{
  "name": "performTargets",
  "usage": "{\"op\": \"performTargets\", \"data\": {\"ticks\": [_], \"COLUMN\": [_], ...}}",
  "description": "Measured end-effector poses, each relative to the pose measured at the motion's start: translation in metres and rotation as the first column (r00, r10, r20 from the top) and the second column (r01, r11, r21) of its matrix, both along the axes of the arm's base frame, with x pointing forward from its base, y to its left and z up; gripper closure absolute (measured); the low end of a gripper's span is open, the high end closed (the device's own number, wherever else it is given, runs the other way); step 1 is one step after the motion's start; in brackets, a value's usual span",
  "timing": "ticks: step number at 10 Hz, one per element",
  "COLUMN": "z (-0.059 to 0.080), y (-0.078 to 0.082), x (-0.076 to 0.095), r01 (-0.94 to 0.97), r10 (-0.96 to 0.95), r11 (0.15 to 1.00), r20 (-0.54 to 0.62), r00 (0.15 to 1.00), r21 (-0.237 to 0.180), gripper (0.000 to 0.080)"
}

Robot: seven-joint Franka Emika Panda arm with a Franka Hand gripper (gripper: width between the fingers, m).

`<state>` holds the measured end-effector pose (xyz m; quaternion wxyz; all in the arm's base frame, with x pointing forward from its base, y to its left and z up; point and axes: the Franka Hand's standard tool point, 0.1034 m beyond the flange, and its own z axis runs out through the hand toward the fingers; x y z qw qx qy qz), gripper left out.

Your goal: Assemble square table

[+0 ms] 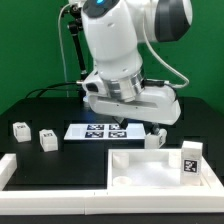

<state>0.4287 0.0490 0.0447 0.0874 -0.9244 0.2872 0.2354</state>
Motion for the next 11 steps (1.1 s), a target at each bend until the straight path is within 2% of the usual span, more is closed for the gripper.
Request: {"op": "performTargets", "data": {"ticks": [1, 3, 5, 6, 10, 11], "z": [-0.001, -0.001, -0.008, -0.012, -0.013, -0.018], "y": [-0.002, 0.002, 0.008, 0.013, 0.012, 0.023], "x": [-0.001, -0.003, -0.007, -0.003, -0.002, -0.001], "r01": [0.008, 0.039, 0.037, 0.029, 0.029, 0.054], "r10": [-0.007, -0.024, -0.020, -0.021, -0.020, -0.046], "r11": [1.000, 0.995, 0.996, 0.998, 0.998, 0.997], "r20": [-0.046, -0.156, -0.193, -0.173, -0.167, -0.151], "r00": [0.999, 0.987, 0.981, 0.985, 0.986, 0.987], "r21": [0.023, 0.090, 0.085, 0.049, 0.049, 0.048], "gripper": [0.0150, 0.0150, 0.0150, 0.0150, 0.0150, 0.0150]}}
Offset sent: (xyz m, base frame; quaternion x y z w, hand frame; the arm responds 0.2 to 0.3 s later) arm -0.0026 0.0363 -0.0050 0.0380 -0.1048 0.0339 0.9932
